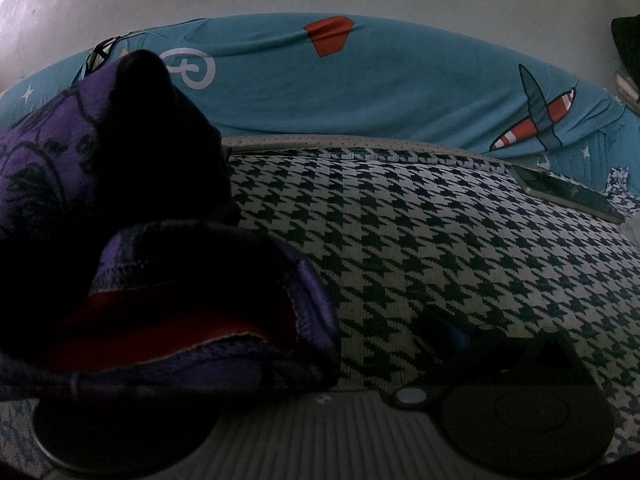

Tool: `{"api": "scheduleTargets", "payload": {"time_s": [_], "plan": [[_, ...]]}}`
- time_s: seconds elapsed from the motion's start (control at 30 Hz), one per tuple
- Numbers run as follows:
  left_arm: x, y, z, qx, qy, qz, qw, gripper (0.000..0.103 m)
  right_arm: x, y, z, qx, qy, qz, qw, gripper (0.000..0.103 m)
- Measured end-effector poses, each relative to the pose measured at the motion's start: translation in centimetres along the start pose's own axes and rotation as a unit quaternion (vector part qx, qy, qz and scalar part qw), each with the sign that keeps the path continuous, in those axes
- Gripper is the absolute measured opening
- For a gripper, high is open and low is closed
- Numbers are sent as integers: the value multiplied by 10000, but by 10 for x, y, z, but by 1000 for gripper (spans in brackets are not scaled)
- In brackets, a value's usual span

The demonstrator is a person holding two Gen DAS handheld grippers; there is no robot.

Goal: Fold clothes

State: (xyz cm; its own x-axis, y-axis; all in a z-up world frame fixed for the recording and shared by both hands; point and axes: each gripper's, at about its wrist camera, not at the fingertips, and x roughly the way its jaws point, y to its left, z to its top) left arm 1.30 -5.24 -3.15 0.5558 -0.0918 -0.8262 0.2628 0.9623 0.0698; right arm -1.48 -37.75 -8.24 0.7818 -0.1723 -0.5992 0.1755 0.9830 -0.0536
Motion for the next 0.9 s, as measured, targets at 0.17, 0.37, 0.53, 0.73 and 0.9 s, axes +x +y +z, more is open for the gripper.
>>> {"api": "scheduleTargets", "payload": {"time_s": [0.17, 0.37, 0.53, 0.73, 0.9], "plan": [[6, 2, 4, -82, 38, 48, 9999, 103, 0, 0, 0, 3, -5, 3, 10000, 103], [15, 4, 8, -179, 141, 104, 9997, 103, 0, -1, 0, 2, -7, 3, 10000, 103], [23, 5, 12, -192, 266, 127, 9994, 103, 0, -1, -1, 3, -9, 7, 10000, 103], [32, 7, 21, -272, 376, 113, 9989, 103, 0, -1, -1, -4, -7, 4, 10000, 103], [39, 10, 26, -290, 414, 119, 9986, 103, -1, -2, 1, 7, 25, 4, 10000, 103]]}}
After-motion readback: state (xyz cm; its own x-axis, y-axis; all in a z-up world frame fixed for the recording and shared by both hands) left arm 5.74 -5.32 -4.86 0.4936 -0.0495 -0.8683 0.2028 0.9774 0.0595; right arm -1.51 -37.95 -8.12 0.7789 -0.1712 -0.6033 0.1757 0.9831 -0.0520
